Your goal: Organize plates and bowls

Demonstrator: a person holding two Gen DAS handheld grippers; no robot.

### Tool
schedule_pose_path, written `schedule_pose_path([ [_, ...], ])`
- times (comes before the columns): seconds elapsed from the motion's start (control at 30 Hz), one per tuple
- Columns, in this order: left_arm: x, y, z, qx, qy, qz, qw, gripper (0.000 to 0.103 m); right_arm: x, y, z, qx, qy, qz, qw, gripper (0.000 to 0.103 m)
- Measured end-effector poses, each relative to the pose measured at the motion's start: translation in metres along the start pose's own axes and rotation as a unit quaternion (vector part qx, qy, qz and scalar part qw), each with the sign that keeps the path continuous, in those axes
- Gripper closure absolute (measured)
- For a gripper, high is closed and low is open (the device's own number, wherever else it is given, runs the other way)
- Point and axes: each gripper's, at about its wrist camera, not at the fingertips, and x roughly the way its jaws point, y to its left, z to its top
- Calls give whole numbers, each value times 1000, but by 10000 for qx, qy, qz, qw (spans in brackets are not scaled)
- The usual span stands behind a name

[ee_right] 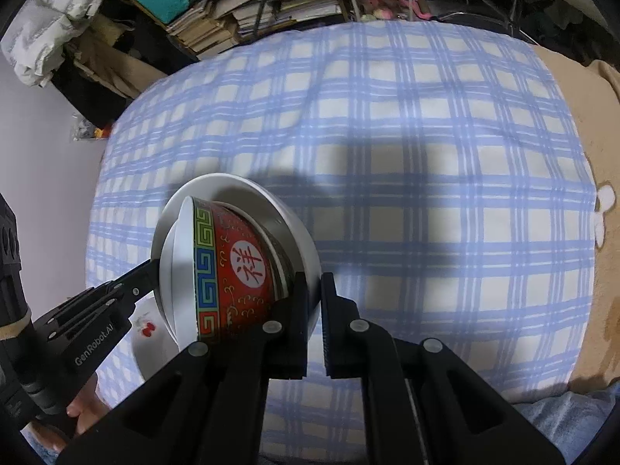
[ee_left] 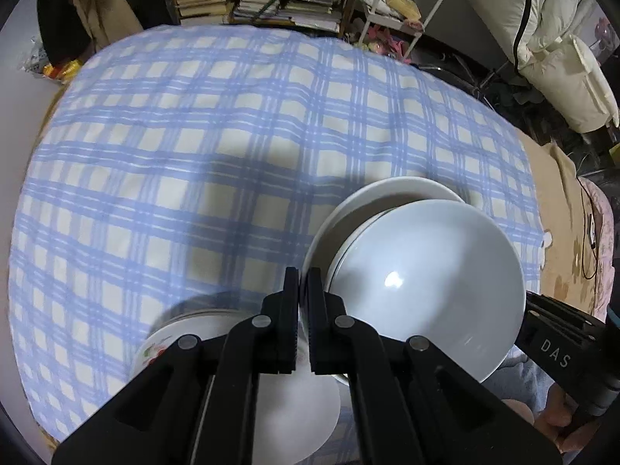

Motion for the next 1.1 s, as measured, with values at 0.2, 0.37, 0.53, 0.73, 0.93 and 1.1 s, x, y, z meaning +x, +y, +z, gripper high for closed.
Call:
schedule_pose_path([
  [0.2,-33,20,-14,-128,-172,160,9996,102,-15,22,-14,-108,-90,256,9996,93],
  [0.37,-53,52,-39,-451,-255,224,9984,102,-14,46,-32,-304,-79,441,9985,93],
  [0.53,-59,82,-69,-760,-220,364,9962,102,-4,72,-56,-547,40,561,9969,93],
  [0.73,-46,116,-109,-1154,-74,462,9922,102,23,97,-85,-813,279,576,9946,93],
  [0.93,-27,133,-129,-1411,-78,485,9888,101,56,110,-98,-1247,429,447,9903,93],
  [1.1,-29,132,-131,-1310,-121,539,9898,94,55,111,-91,-1408,518,497,9874,93],
])
